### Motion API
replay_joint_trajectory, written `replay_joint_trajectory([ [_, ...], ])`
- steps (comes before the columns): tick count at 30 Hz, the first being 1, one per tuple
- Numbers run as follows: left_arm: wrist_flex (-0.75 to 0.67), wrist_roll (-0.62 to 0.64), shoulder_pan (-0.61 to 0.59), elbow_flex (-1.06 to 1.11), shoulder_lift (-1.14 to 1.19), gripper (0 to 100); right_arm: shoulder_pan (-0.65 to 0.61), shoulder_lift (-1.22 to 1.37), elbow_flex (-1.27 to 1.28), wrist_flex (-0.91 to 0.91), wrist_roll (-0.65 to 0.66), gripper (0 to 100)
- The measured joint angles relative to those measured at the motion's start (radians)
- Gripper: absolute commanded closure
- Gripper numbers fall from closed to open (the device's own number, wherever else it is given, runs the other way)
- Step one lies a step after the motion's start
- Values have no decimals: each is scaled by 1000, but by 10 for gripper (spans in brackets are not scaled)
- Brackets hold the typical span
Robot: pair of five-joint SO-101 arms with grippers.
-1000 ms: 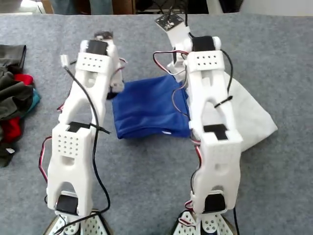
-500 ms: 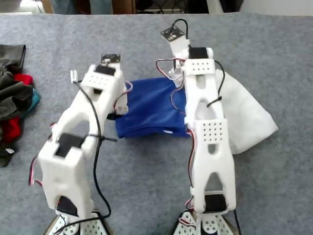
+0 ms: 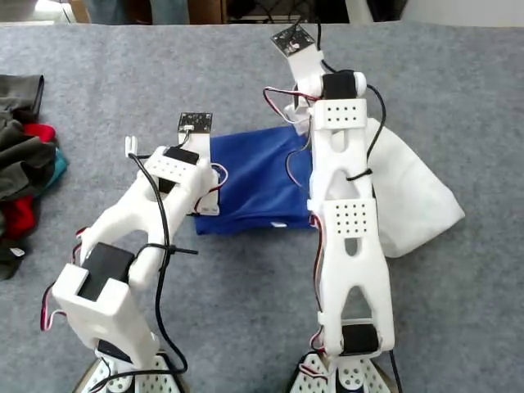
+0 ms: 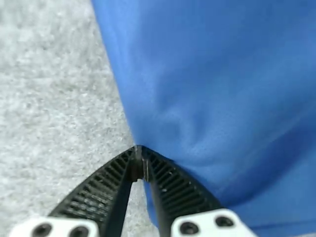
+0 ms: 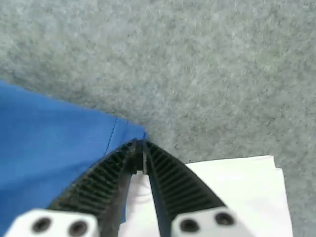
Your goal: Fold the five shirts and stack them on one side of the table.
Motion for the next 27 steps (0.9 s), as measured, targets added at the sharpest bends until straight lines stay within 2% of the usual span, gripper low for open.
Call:
replay_joint_trajectory([
  [3, 92, -48, 0, -84, -2, 970, 0, -32, 0, 55, -3, 984],
  [7, 215, -87, -6, -311, -32, 970, 37, -152, 6, 71, -52, 984],
  [10, 256, -91, -46, -470, -34, 970, 54, -304, 106, 74, -64, 984],
  [13, 244, -92, -100, -563, 25, 970, 46, -502, 347, 74, -66, 984],
  [17, 199, -92, -150, -624, 201, 970, 3, -802, 787, 51, -94, 984],
  [23, 180, -92, -153, -789, 489, 970, -34, -1135, 1415, -140, -121, 984],
  [27, 236, -92, -153, -973, 643, 970, -41, -1200, 1751, -281, -130, 984],
])
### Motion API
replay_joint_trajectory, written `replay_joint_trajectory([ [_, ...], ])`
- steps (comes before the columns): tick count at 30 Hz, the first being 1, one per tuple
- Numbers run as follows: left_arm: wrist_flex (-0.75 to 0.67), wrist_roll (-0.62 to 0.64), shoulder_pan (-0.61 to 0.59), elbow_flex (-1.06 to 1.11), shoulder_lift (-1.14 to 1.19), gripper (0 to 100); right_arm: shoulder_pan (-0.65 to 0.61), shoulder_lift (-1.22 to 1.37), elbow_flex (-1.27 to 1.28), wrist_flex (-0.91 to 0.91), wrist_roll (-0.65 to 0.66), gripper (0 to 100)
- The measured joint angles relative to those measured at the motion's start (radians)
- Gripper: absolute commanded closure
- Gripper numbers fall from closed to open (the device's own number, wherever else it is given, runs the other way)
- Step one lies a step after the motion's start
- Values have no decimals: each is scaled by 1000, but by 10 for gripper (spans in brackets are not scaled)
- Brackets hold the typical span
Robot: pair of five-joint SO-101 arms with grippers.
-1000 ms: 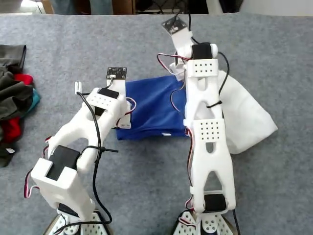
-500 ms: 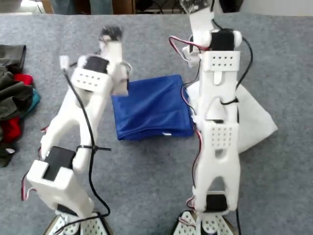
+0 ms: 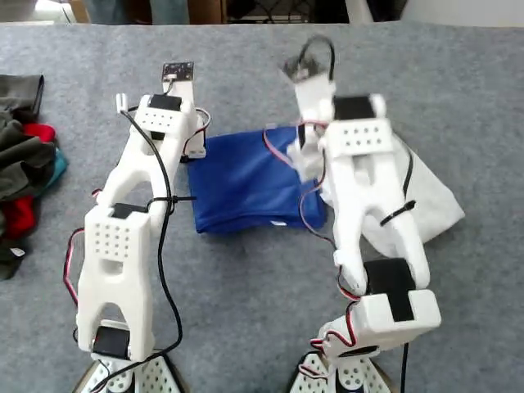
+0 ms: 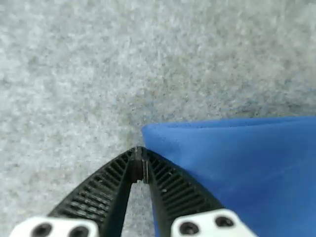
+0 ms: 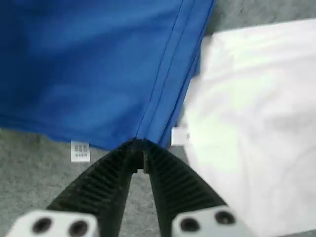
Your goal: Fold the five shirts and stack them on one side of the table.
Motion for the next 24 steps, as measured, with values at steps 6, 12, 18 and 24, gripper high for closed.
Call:
replay_joint_trajectory([
  [6, 209, 0, 0, -350, 196, 970, -2, 0, 358, -212, -3, 984],
  [12, 348, -2, -2, -643, 353, 970, 58, -9, 454, -304, 25, 984],
  [18, 443, -48, -2, -864, 463, 970, 91, -83, 368, -203, 54, 984],
  [24, 493, -89, -2, -1008, 499, 970, 98, -222, 287, -17, 92, 984],
])
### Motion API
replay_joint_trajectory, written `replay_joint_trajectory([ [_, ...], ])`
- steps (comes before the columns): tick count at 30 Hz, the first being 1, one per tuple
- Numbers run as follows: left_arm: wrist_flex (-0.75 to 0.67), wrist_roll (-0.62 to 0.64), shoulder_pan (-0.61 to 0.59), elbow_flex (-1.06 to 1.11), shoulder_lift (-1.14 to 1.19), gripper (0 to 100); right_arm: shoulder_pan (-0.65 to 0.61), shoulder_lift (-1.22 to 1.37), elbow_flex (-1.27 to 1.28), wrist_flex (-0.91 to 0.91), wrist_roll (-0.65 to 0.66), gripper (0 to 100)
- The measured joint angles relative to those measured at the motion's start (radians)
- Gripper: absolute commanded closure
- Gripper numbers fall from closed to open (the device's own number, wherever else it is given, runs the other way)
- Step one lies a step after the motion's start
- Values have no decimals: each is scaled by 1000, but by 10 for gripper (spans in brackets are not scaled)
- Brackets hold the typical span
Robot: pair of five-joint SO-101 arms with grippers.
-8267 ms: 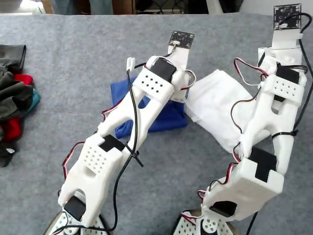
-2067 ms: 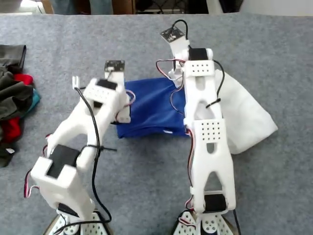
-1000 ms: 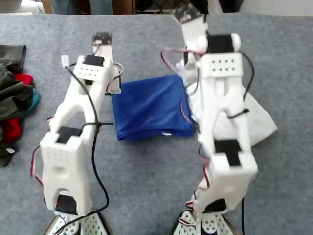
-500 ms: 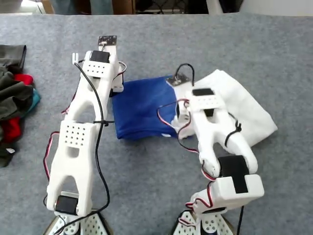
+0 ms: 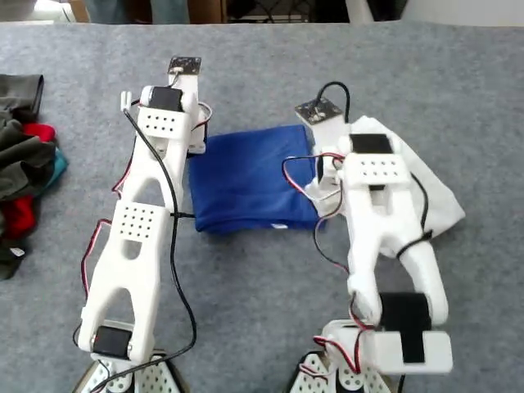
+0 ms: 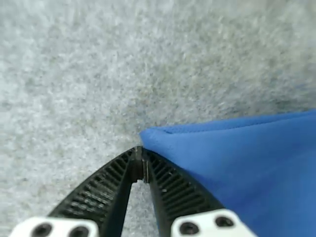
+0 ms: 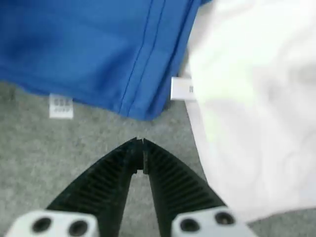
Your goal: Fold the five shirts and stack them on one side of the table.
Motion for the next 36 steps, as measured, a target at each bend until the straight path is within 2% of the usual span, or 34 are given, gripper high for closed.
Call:
replay_joint_trajectory([
  [8, 0, -3, 0, 26, -26, 968, 57, -187, 11, 196, 0, 984],
  [15, 0, -48, -89, 195, -264, 967, 52, -307, 75, 221, -35, 968],
  [18, -2, -52, -137, 384, -425, 970, 21, -319, 98, 198, -186, 845],
  [21, -2, -55, -147, 660, -614, 970, -31, -319, 163, 107, -391, 734],
  [23, -34, -55, -146, 878, -743, 970, -89, -307, 207, 17, -523, 721],
  [25, -126, -55, -146, 1102, -862, 967, -133, -272, 241, -78, -641, 720],
  [31, -539, -48, -180, 1731, -1151, 966, -187, -98, 249, -301, -901, 719],
  [33, -620, -48, -181, 1841, -1204, 966, -189, -32, 249, -344, -968, 719],
  [36, -660, -48, -181, 1884, -1237, 966, -189, 54, 238, -377, -1023, 719],
])
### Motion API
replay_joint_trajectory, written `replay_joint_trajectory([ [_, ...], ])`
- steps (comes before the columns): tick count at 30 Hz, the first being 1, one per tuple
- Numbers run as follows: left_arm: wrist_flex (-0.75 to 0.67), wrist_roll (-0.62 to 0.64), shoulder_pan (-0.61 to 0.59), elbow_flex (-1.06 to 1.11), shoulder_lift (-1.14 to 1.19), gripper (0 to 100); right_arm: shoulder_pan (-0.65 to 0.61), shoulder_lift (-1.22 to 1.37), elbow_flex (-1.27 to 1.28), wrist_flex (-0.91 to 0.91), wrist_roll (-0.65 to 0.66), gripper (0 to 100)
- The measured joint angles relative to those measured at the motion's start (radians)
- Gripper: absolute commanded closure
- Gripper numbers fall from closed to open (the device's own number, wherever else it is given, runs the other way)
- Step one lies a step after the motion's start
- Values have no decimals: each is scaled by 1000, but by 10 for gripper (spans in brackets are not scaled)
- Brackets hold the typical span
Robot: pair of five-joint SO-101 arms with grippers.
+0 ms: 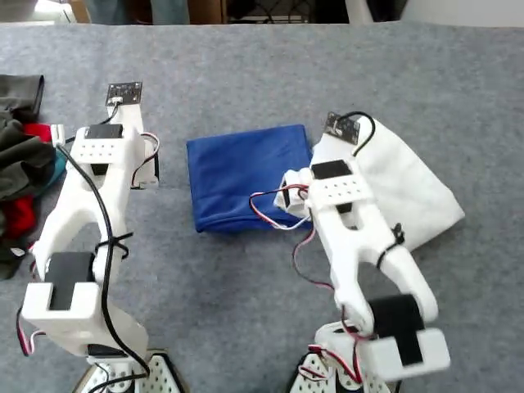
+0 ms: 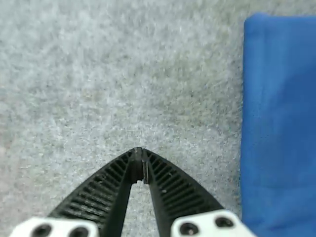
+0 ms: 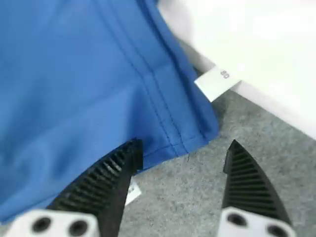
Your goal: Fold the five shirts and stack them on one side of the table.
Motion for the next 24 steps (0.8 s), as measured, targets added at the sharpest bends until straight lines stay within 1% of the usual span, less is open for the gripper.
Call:
replay_joint_trajectory([
  [6, -11, 0, 0, 5, 29, 966, 0, 140, -83, -41, -43, 719],
  [11, -11, 0, 0, -5, 110, 966, -2, 230, -89, -126, -46, 723],
  [16, -11, 0, 0, -5, 144, 966, -3, 287, -117, -135, -46, 725],
  [18, -11, 0, 0, -5, 144, 966, -3, 287, -117, -135, -46, 763],
  [23, -11, 0, 0, -5, 144, 966, 5, 287, -115, -133, -37, 980],
  [24, -11, 0, 0, -5, 144, 966, 6, 287, -114, -132, -26, 982],
])
